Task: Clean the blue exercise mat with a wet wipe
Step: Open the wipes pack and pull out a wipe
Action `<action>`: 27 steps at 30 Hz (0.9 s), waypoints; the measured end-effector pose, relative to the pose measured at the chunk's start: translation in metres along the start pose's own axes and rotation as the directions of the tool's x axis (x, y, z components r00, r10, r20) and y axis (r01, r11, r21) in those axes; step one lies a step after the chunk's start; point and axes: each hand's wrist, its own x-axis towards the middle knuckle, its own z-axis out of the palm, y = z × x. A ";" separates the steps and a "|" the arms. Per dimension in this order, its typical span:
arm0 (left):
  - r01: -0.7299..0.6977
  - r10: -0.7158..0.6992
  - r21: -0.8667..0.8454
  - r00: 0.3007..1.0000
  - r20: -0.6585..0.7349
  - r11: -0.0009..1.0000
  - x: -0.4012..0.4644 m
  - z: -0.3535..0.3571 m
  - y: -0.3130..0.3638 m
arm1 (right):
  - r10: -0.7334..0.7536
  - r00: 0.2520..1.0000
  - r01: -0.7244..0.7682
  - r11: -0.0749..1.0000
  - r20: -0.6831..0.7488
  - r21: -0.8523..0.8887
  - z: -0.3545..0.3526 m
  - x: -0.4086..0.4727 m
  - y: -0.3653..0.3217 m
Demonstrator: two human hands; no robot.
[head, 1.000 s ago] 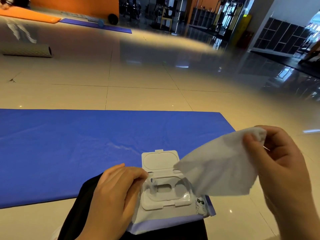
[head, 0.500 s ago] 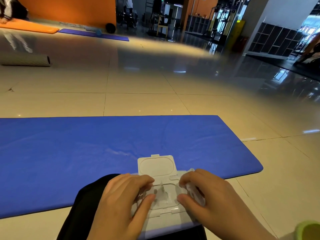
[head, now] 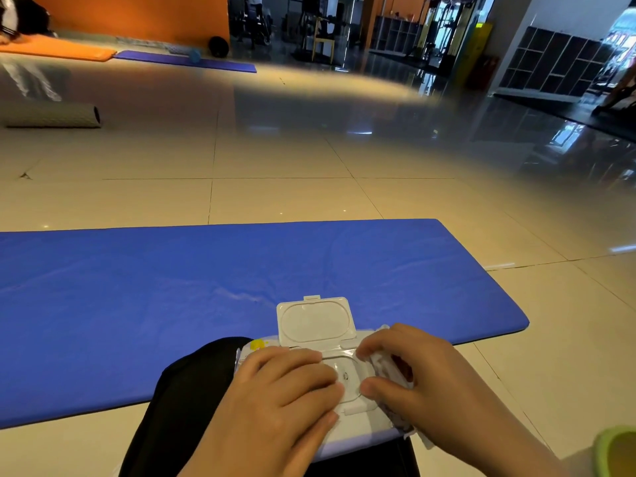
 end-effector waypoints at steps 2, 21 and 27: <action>-0.045 0.040 0.056 0.995 0.090 0.997 0.004 -0.001 0.001 | -0.001 1.000 0.001 1.000 0.002 0.004 0.001 0.001 0.003; 0.130 -0.134 -0.077 0.990 -0.040 0.988 -0.008 -0.007 0.001 | -0.042 0.998 0.039 0.996 -0.036 -0.085 0.000 -0.006 -0.004; 0.532 -0.513 -0.045 0.833 0.207 0.845 0.016 -0.016 -0.008 | -0.036 0.997 0.033 0.998 -0.068 -0.044 0.002 -0.009 -0.004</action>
